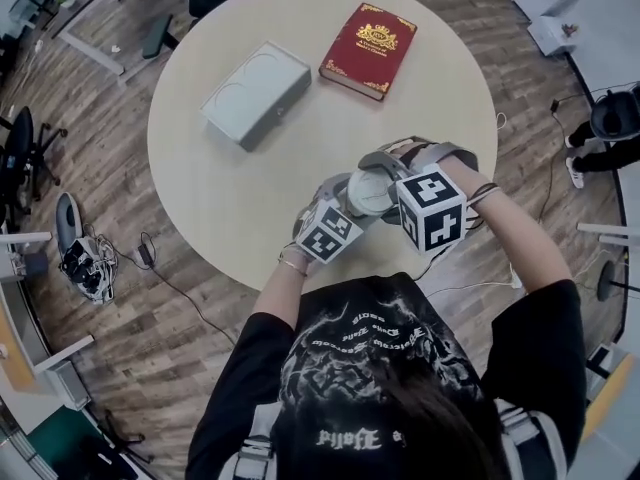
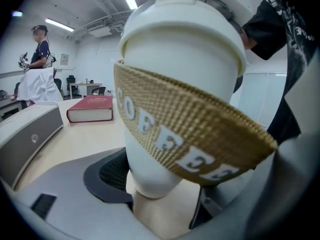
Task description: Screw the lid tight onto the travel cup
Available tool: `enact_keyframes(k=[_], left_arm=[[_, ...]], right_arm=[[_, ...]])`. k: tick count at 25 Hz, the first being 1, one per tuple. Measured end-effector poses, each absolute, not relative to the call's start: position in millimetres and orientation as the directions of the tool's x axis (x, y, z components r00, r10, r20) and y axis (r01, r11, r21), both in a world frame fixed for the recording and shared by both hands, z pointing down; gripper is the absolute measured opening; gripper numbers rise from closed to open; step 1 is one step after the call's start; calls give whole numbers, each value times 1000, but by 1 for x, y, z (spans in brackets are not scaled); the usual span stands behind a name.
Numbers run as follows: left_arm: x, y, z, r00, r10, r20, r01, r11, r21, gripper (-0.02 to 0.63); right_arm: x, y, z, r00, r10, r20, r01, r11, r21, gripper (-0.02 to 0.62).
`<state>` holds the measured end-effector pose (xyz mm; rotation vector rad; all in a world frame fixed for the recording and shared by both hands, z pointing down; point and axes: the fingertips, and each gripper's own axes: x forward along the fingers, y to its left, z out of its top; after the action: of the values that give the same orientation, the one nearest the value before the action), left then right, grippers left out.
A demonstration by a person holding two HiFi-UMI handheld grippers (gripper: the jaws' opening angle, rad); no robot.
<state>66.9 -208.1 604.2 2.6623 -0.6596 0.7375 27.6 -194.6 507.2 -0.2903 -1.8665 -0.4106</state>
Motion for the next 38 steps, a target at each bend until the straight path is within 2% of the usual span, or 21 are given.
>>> enact_keyframes(k=[4,6,12,15,21,24,27,30,34,38], left_arm=[[67,-211,606,743,-372,555,-529,-836,148,399],[68,-209,606,741,-369,562,-520,-844,131,400],[71,-203,607,753,-366,547,-485,-870,87,402],[70,-200,607,768,-351,536,-480,-869,119,402],[60,-199,606,755,-389,528,-535,-831,151,403],[50,-194,598,745,-402,532,-550,-822,149,403],[37,-189,587,737,-442,511,-586,-795,157,403],[23,-184,574,721,-502,478,-636,-754,167,403],[5,-168,564,688,-565,455,-688,-706,165,402],[-8,-145,559,657,-624,423,-738,-647,192,402]], right_arm=[[14,-200,501,-432,-41,901,136,985,110,414],[13,-199,499,-453,-76,888,65,991,118,414],[19,-191,503,-442,-116,890,59,986,158,417],[18,-190,499,-482,-141,865,6,986,164,422],[25,-197,462,-676,-283,680,-313,946,83,428],[40,-205,435,-725,-418,547,-466,883,58,428],[63,-211,417,-706,-562,431,-602,797,54,431],[86,-204,418,-670,-655,350,-686,726,46,428],[108,-186,434,-617,-721,314,-745,664,59,426],[125,-164,464,-569,-763,307,-805,593,-18,426]])
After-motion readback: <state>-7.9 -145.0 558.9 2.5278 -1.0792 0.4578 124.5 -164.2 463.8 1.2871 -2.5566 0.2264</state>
